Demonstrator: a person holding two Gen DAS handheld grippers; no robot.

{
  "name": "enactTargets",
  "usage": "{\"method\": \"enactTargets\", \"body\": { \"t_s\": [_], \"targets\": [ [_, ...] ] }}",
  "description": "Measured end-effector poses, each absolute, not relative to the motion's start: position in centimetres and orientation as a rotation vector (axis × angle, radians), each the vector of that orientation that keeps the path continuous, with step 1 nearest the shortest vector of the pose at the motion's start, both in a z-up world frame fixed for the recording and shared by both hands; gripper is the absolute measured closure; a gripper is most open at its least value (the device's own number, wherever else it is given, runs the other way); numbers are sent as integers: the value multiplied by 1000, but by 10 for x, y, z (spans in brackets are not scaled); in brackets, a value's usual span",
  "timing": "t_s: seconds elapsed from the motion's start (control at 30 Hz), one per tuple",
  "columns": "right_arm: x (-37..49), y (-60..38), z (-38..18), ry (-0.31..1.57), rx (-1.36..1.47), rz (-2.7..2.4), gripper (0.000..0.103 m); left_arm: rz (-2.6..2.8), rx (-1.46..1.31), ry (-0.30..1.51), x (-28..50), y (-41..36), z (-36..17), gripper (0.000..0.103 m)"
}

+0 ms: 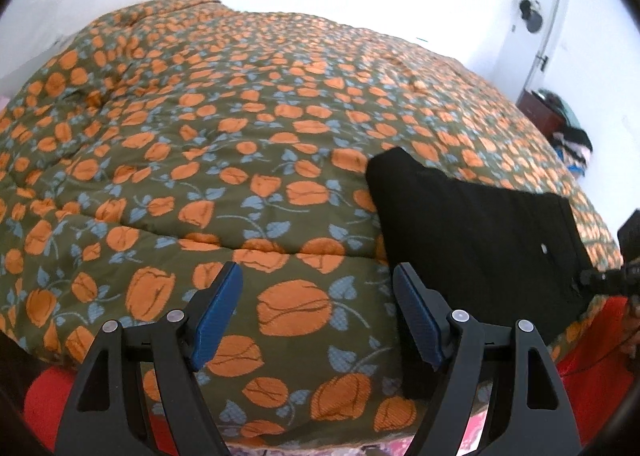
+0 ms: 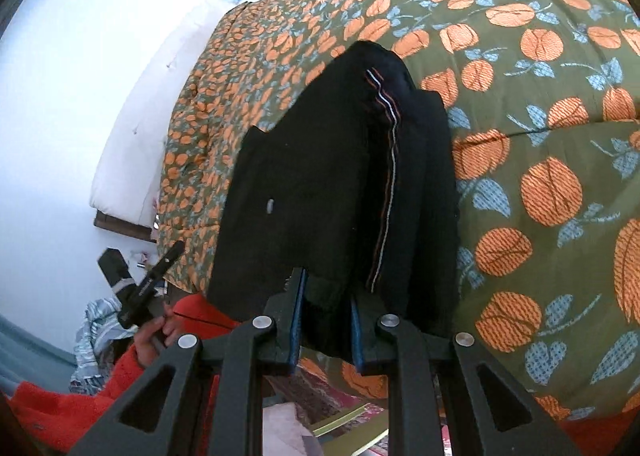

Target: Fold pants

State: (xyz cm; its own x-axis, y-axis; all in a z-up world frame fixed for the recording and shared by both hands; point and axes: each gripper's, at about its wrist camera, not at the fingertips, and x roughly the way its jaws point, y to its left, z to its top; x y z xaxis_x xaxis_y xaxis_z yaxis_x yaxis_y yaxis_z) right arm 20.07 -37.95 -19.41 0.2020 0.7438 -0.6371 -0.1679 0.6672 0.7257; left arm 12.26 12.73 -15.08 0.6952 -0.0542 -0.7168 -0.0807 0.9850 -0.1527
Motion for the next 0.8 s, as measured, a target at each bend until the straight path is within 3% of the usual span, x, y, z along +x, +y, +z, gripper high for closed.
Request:
{"method": "enactTargets", "body": {
  "t_s": [0.57,0.67,0.8],
  "targets": [
    [202,-353,-183,1204,345,650,81,-102,-71,831,121,73,-146,23],
    [201,-352,-181,1204,321,636,78,-148,-44,848,122,55,-149,22],
    [198,-352,-174,1199,273,606,66,-197,30,874,122,30,-155,22]
  ]
}}
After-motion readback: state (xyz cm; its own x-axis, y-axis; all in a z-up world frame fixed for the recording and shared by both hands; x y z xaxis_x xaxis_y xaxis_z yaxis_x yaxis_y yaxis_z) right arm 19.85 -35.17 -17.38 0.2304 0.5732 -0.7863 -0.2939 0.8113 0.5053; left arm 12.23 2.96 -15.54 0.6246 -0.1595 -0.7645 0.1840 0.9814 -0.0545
